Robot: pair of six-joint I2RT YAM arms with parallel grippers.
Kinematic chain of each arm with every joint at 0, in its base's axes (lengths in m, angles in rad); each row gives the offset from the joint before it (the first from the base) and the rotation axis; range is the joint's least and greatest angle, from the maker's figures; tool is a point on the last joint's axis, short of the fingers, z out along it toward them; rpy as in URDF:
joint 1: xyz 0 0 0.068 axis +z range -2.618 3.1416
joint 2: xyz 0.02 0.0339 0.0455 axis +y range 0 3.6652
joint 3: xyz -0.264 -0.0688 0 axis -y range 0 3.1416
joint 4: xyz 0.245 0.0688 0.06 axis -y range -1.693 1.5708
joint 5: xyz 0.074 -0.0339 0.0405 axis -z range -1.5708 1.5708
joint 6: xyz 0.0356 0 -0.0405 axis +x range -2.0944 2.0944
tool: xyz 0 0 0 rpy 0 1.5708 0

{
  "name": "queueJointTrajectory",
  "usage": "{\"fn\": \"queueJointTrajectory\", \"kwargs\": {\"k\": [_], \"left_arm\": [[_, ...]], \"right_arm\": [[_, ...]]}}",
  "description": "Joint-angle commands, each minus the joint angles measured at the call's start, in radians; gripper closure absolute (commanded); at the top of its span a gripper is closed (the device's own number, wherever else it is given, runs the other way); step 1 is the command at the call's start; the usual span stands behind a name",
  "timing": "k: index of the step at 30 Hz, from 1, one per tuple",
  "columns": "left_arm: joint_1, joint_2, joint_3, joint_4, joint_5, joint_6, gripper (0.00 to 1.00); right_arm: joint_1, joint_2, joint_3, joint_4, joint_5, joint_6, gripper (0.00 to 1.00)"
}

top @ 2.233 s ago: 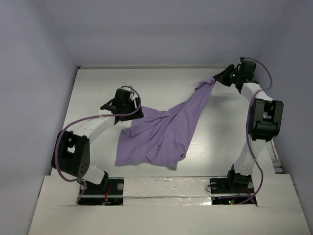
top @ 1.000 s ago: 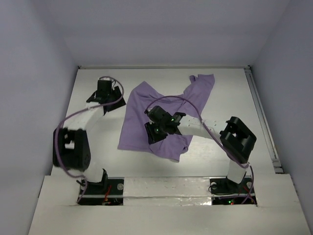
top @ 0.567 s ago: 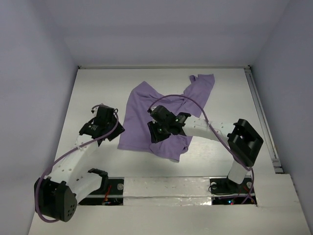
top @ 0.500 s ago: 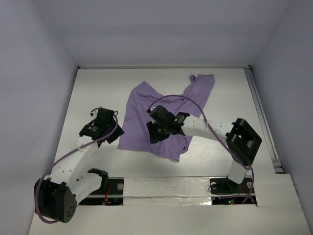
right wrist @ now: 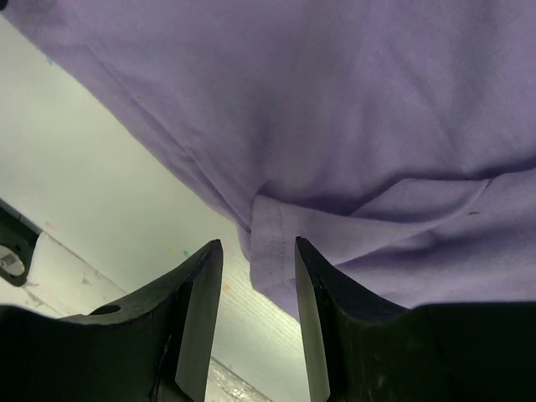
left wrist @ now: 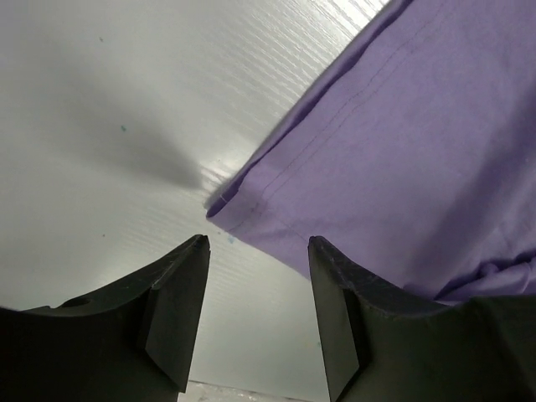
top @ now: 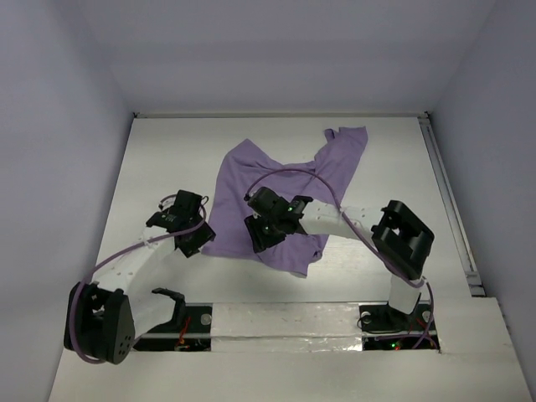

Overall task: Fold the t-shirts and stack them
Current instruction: Flatten out the tshirt

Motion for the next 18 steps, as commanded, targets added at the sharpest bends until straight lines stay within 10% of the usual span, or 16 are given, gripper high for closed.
{"fn": "queueJointTrajectory", "kwargs": {"k": [1, 18], "left_arm": [[-0.003, 0.051, -0.013, 0.055, -0.011, -0.018, 0.52], [-0.003, 0.136, -0.096, 0.184, -0.024, -0.031, 0.69]], "right_arm": [[0.007, 0.023, 0.06, -0.024, 0.037, -0.002, 0.54], [0.04, 0.155, 0.18, -0.131, 0.193, -0.019, 0.55]]}}
